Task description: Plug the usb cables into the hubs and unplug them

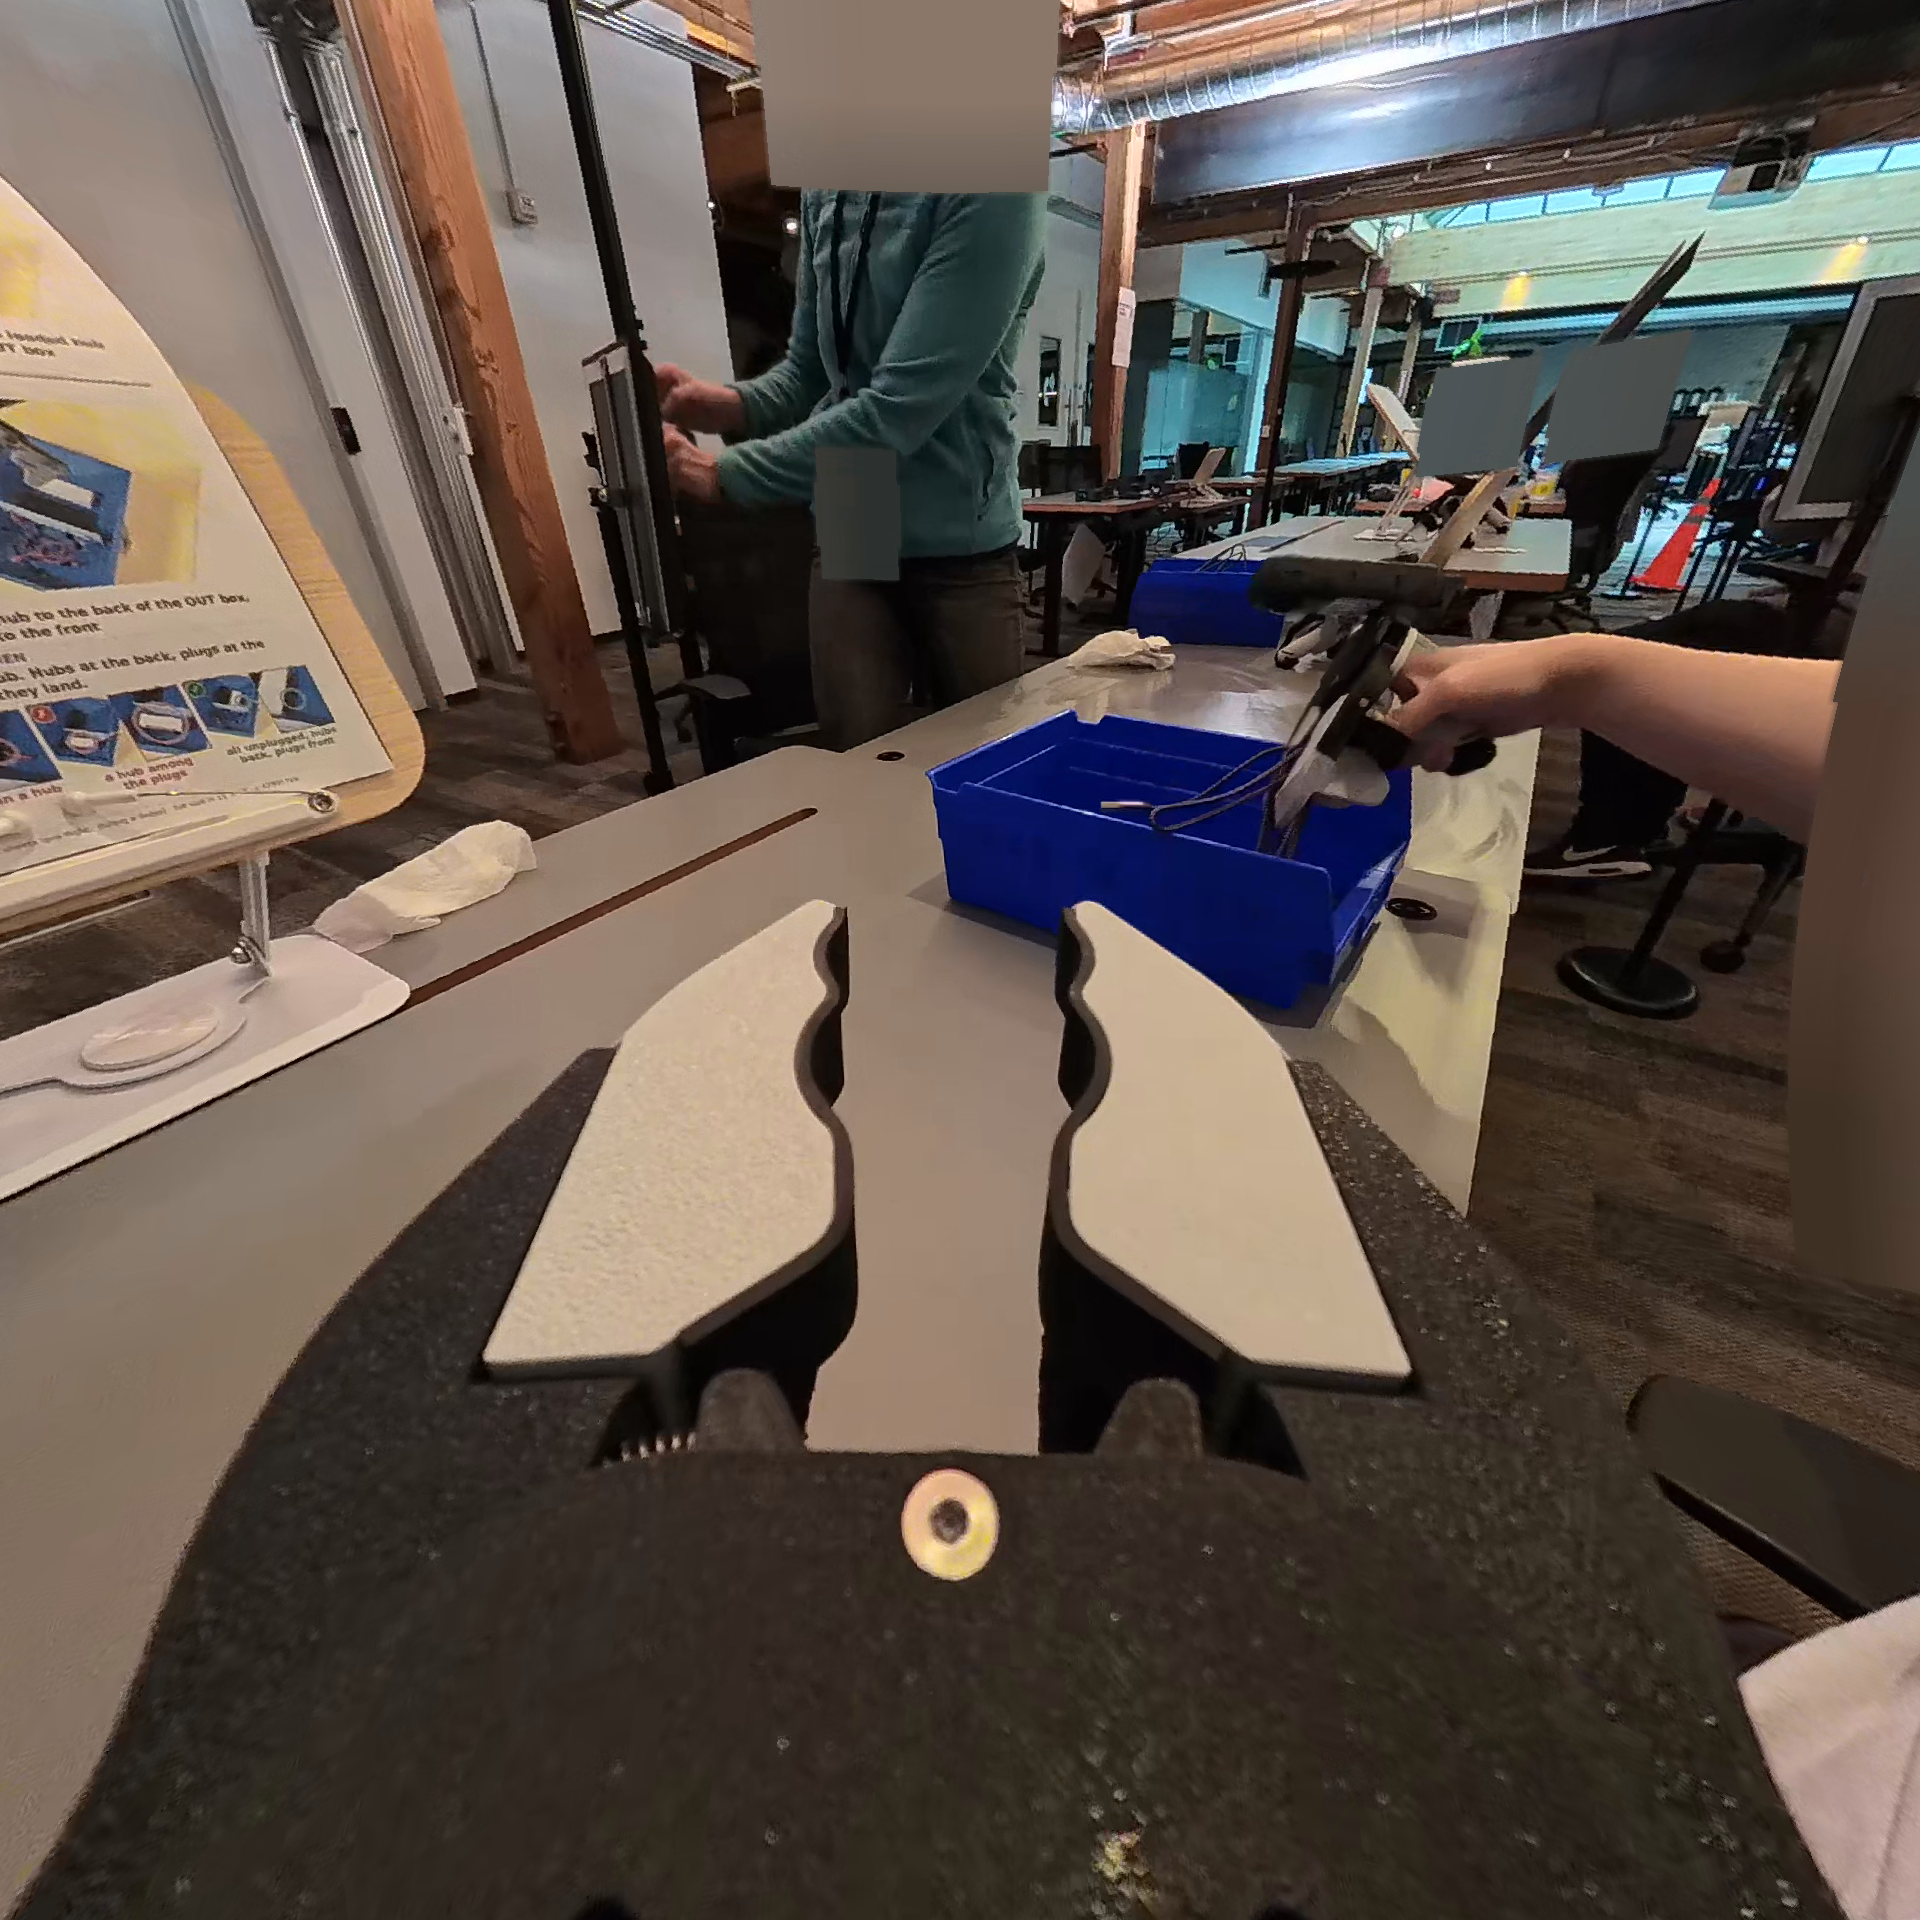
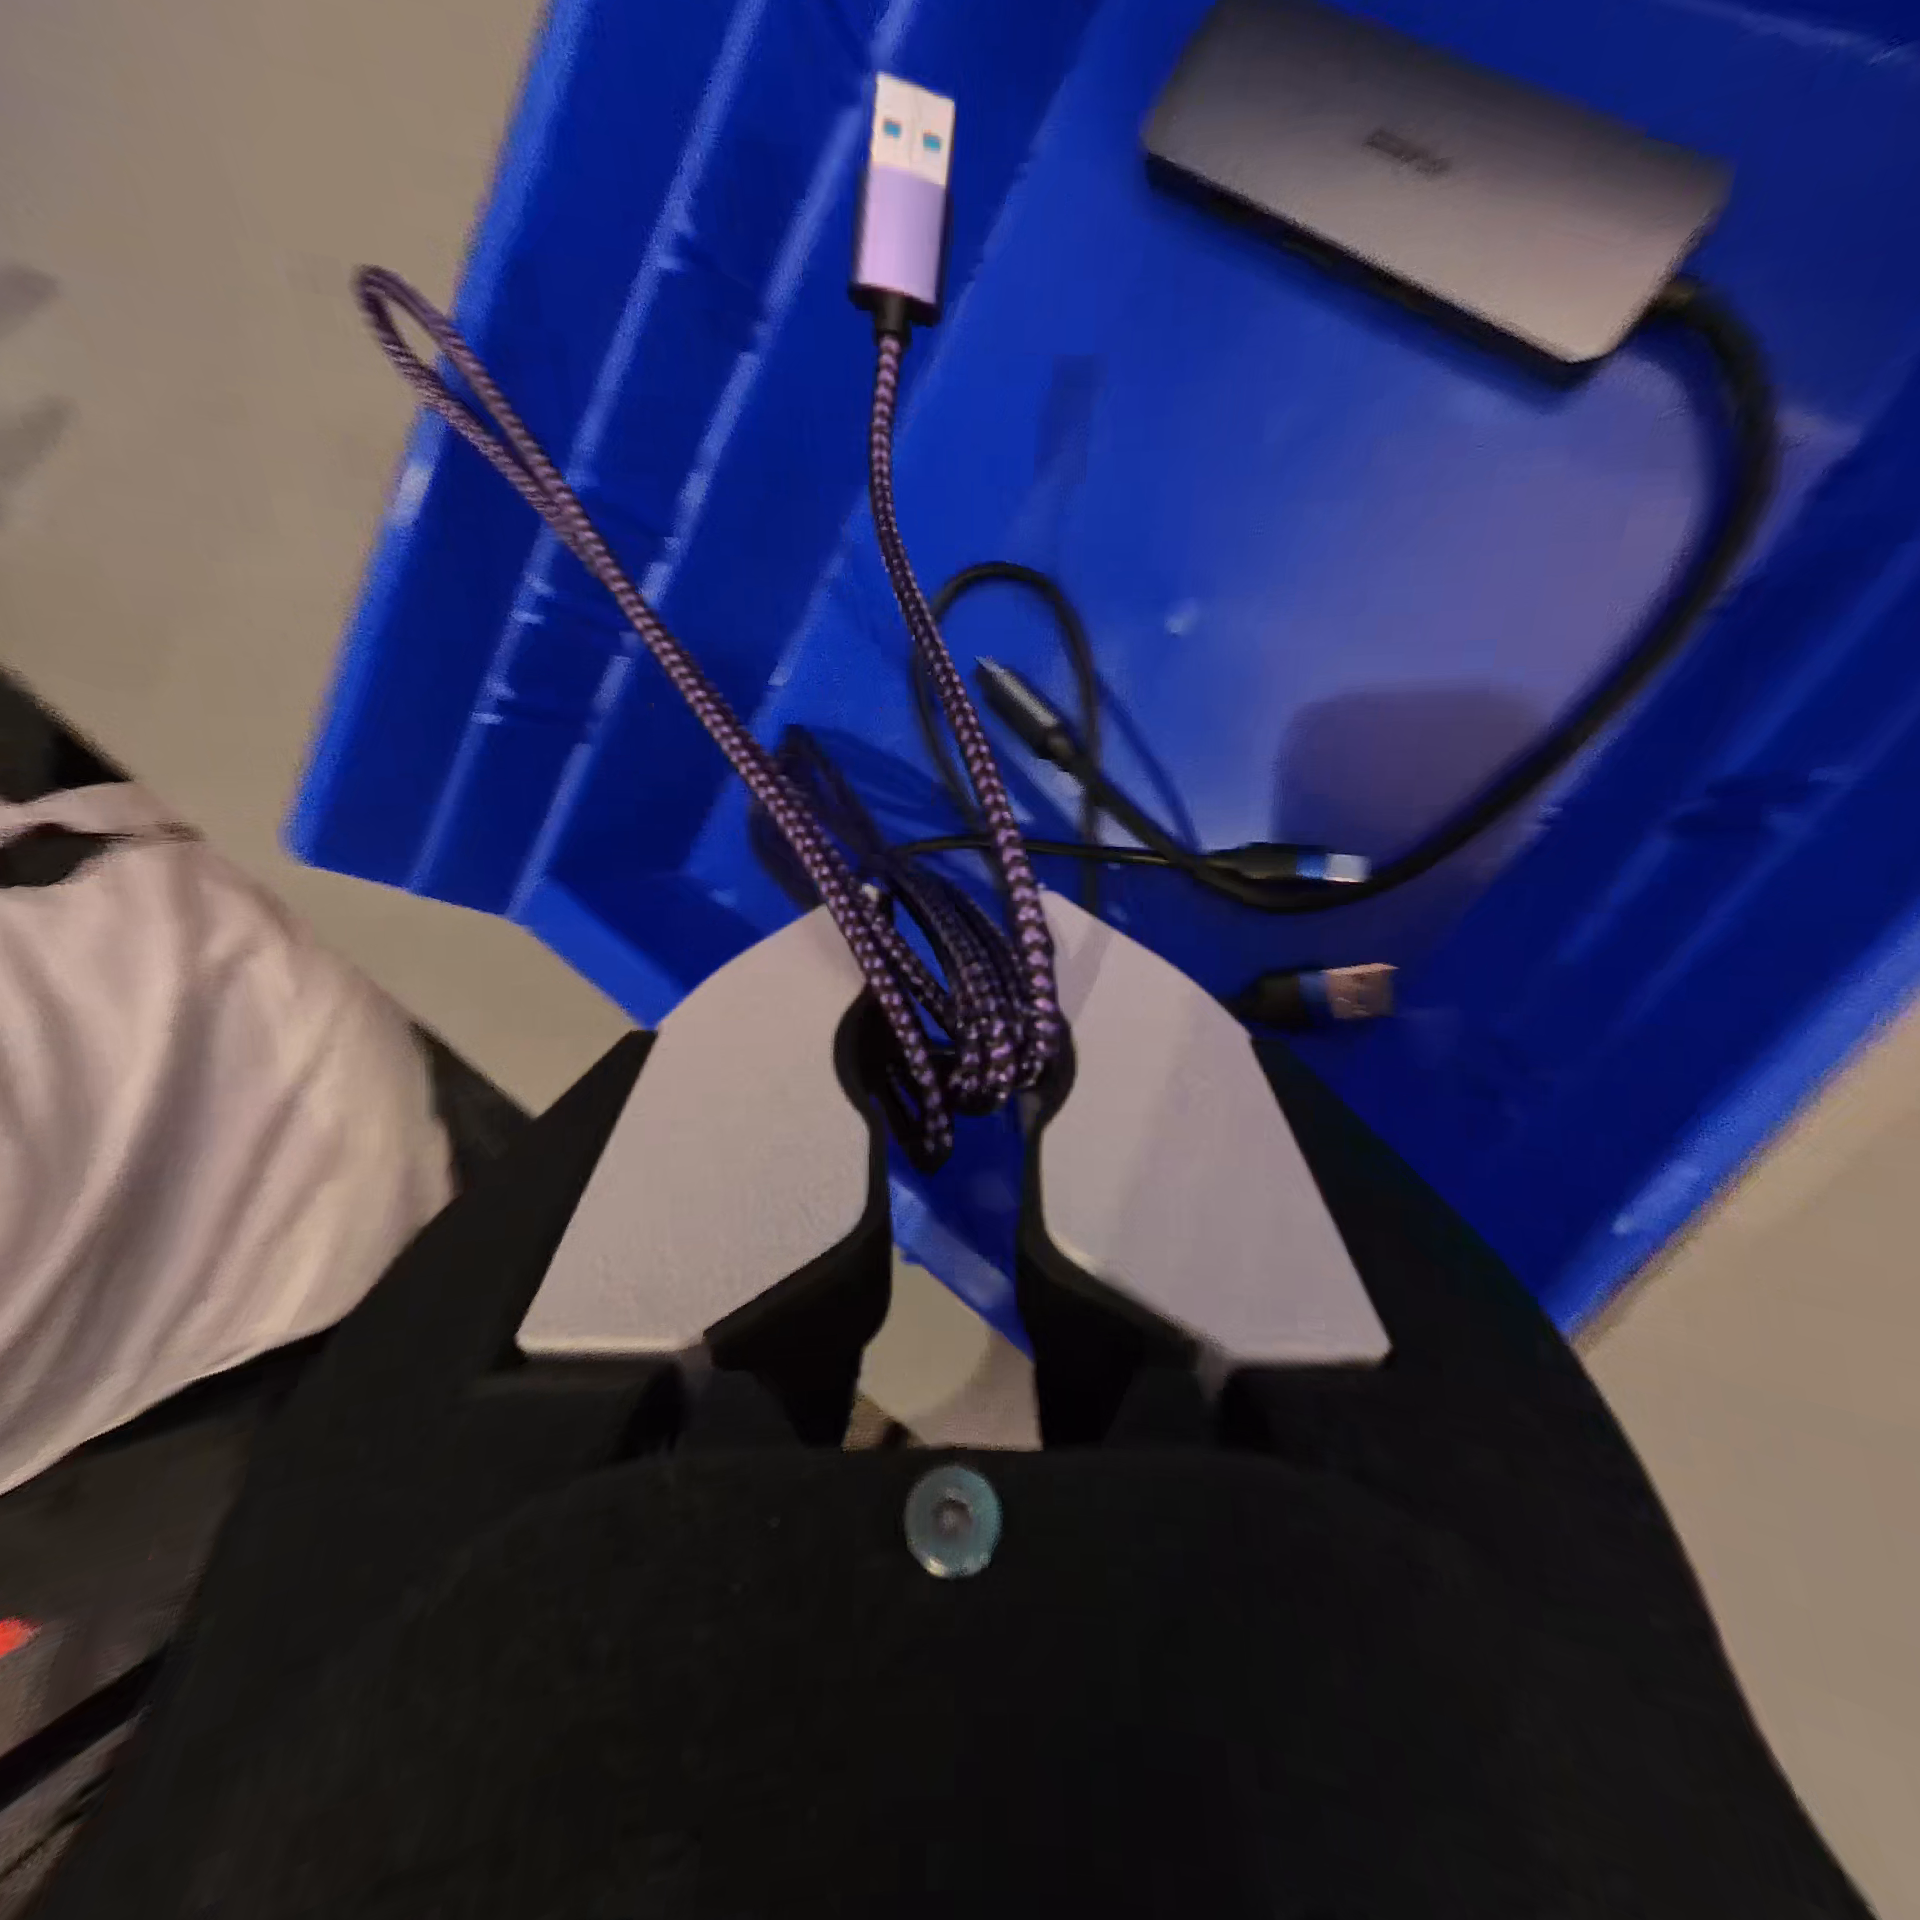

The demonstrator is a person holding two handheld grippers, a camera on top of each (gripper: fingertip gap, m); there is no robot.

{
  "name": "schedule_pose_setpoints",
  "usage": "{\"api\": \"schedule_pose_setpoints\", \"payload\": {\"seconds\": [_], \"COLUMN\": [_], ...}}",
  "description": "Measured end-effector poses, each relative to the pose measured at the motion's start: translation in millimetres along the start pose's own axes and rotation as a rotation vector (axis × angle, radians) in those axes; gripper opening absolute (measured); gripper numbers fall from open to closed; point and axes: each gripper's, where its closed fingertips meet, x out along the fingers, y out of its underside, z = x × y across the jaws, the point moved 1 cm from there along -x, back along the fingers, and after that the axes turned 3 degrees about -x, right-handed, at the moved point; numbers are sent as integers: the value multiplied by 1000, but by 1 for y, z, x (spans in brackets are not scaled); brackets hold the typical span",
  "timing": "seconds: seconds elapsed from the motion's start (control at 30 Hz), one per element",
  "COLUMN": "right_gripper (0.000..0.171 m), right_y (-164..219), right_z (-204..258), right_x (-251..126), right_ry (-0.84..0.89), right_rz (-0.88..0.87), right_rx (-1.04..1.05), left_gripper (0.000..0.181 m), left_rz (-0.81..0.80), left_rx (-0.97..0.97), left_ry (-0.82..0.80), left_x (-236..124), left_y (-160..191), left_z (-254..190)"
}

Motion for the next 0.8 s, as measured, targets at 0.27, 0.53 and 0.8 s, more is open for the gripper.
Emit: {"api": "schedule_pose_setpoints", "payload": {"seconds": [0.27,0.53,0.8], "right_gripper": [47,46,41], "right_y": [20,-44,-170], "right_z": [-16,31,133], "right_x": [-4,-38,-42], "right_ry": [229,239,175], "right_rz": [149,-36,-318], "right_rx": [-96,-301,-582], "left_gripper": [38,39,40], "left_rz": [-8,-5,148], "left_rx": [1,41,152], "left_ry": [4,-95,-587], "left_x": [-6,-29,-137], "left_y": [-3,-3,-2], "left_z": [-1,22,132]}}
